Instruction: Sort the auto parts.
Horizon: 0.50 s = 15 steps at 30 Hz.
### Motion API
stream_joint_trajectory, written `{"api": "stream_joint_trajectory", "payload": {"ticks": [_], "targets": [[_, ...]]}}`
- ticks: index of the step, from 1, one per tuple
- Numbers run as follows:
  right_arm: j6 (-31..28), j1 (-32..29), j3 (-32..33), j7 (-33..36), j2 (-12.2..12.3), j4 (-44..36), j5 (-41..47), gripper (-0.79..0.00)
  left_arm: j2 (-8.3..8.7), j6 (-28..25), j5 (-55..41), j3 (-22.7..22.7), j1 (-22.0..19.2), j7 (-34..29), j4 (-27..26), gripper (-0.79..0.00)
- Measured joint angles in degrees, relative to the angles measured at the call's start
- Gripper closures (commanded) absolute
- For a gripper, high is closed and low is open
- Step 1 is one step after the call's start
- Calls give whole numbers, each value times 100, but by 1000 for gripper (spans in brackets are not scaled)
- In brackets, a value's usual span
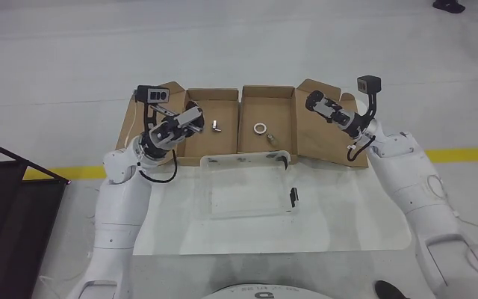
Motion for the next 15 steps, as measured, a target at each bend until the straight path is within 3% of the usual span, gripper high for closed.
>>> {"api": "stream_joint_trajectory", "payload": {"ticks": [5,10,15], "targets": [[0,0,0,0,0,0,0,-779,52,68,257,-73,-88,59,-83,0],[0,0,0,0,0,0,0,-763,136,60,1741,-84,-166,266,-124,0],[0,0,0,0,0,0,0,-767,167,32,2321,47,-168,518,-202,0]]}}
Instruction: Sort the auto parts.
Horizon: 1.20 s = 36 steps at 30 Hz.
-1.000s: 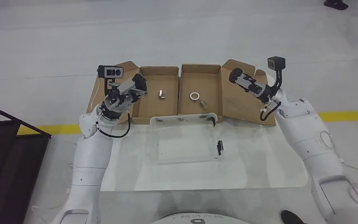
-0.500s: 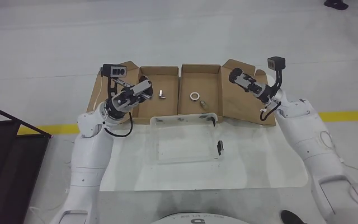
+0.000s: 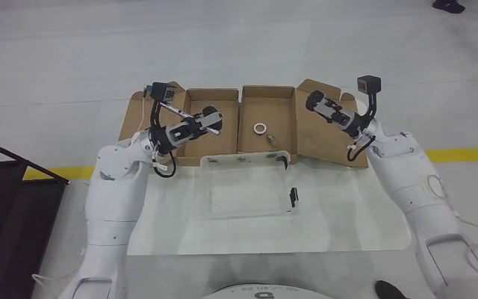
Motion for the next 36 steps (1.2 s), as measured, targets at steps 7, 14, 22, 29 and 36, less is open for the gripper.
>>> {"api": "stream_joint_trajectory", "payload": {"ticks": [7,14,22,29,36], "targets": [[0,0,0,0,0,0,0,-754,52,-130,394,73,13,266,-45,0],[0,0,0,0,0,0,0,-754,75,416,847,170,-228,918,230,0],[0,0,0,0,0,0,0,-760,28,881,2639,916,-894,1682,1300,0],[0,0,0,0,0,0,0,-767,-17,431,3647,1350,-1204,2504,2169,0],[0,0,0,0,0,0,0,-770,-76,338,4318,1646,-1594,3257,3053,0]]}}
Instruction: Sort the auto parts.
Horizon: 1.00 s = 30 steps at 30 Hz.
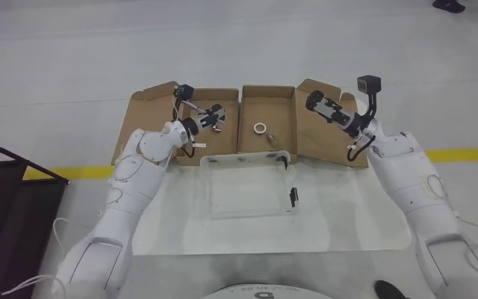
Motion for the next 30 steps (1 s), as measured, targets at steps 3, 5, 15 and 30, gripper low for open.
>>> {"api": "stream_joint_trajectory", "payload": {"ticks": [3,5,15,30], "targets": [[0,0,0,0,0,0,0,-770,-22,-52,449,140,-128,416,285,0],[0,0,0,0,0,0,0,-776,-36,-85,705,215,-194,682,450,0],[0,0,0,0,0,0,0,-770,-91,-120,1484,482,-454,1426,1226,0],[0,0,0,0,0,0,0,-785,-178,-243,1654,647,-665,1842,1882,-665]]}}
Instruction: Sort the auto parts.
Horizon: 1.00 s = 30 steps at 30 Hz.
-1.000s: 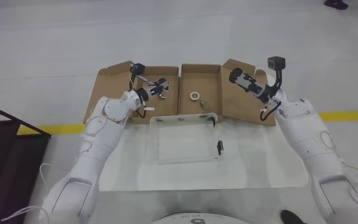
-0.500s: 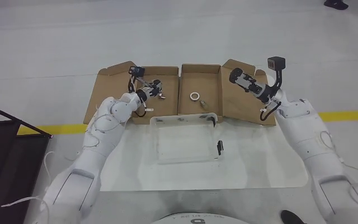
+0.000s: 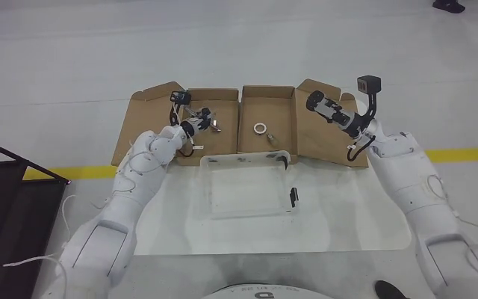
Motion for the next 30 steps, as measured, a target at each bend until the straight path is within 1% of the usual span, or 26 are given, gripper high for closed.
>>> {"api": "stream_joint_trajectory", "payload": {"ticks": [2,5,8,9,11,12,15,18,21,27,28,30], "targets": [[0,0,0,0,0,0,0,-785,-4,-16,21,9,-1,36,51,-668],[0,0,0,0,0,0,0,-785,-6,-48,30,10,-5,58,113,-616],[0,0,0,0,0,0,0,-785,-4,-120,-10,-13,-3,88,129,-616],[0,0,0,0,0,0,0,-785,0,-149,-25,-27,-2,101,117,-628],[0,0,0,0,0,0,0,-785,15,-212,-58,-72,11,144,64,-705],[0,0,0,0,0,0,0,-785,24,-235,-75,-99,21,163,31,-779],[0,0,0,0,0,0,0,-785,73,-321,-121,-221,80,213,-135,-785],[0,0,0,0,0,0,0,-785,159,-434,-152,-416,188,252,-417,-785],[0,0,0,0,0,0,0,-785,271,-512,-133,-674,385,290,-867,-785],[0,0,0,0,0,0,0,-785,489,-538,-295,-1291,1017,187,-2051,-785],[0,0,0,0,0,0,0,-785,520,-559,-428,-1410,1159,122,-2282,-785],[0,0,0,0,0,0,0,-785,555,-608,-780,-1572,1366,-38,-2586,-785]]}}
